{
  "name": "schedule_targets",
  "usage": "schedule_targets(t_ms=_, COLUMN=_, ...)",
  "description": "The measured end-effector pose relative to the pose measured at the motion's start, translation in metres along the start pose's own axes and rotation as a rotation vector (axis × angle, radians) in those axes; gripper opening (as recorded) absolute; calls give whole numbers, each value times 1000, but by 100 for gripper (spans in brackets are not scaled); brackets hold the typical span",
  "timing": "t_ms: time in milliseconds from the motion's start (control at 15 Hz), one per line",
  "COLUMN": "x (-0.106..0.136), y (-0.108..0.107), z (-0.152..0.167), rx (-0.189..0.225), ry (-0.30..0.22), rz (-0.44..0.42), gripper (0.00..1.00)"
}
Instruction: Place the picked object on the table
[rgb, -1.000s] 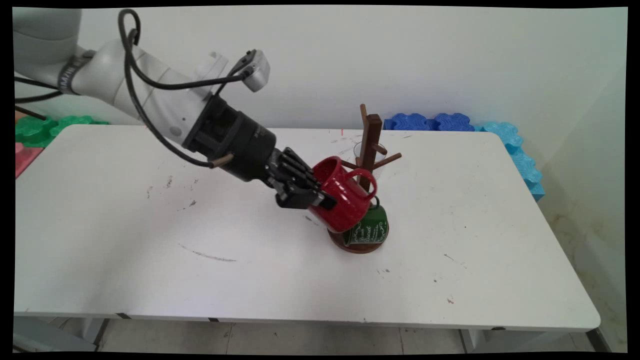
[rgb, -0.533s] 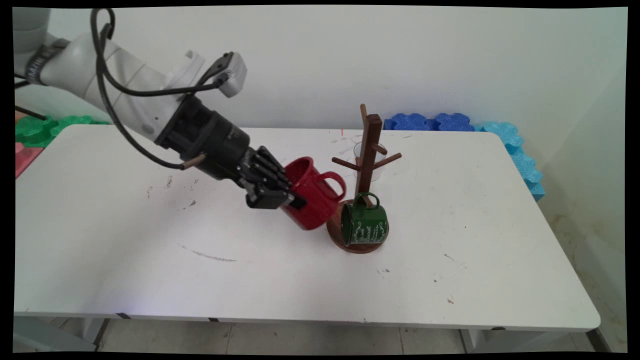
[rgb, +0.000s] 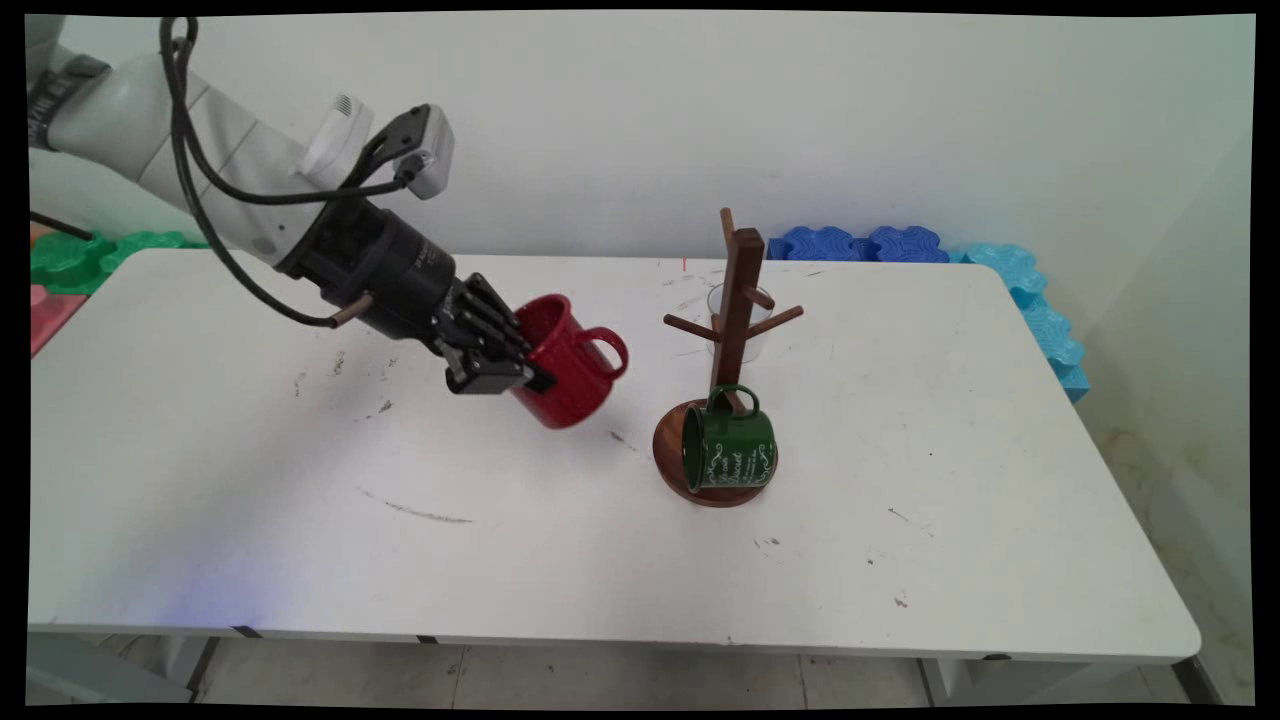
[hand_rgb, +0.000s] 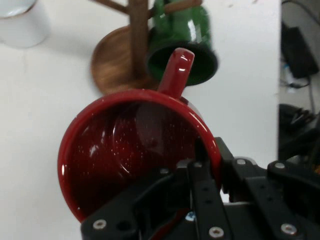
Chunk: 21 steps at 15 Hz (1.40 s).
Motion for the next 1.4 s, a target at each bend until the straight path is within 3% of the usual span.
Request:
schedule_targets(t_ms=933, x=-19, y=-52, z=27, rx=226, ry=-124, rz=-4, gripper=0)
schedule_targets(t_ms=1400, x=-29, y=-76, z=54, rx=306, ry=-179, rz=-1, gripper=0)
